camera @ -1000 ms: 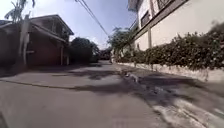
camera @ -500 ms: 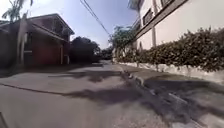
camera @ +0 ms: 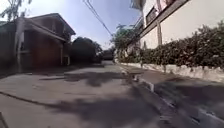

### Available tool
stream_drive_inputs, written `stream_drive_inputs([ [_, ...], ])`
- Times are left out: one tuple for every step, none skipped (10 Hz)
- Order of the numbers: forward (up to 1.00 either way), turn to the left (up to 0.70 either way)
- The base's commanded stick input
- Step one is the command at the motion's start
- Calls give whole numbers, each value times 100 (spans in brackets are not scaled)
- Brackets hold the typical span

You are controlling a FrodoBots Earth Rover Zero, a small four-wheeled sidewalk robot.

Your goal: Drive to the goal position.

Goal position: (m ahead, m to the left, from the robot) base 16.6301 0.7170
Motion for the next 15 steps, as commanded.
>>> stream_drive_inputs([
  [100,0],
  [100,0],
  [100,0],
  [100,0],
  [100,0],
  [100,0],
  [100,0],
  [100,0],
  [100,0],
  [100,0],
  [100,0],
  [100,0],
  [100,0],
  [100,0],
  [100,0],
])
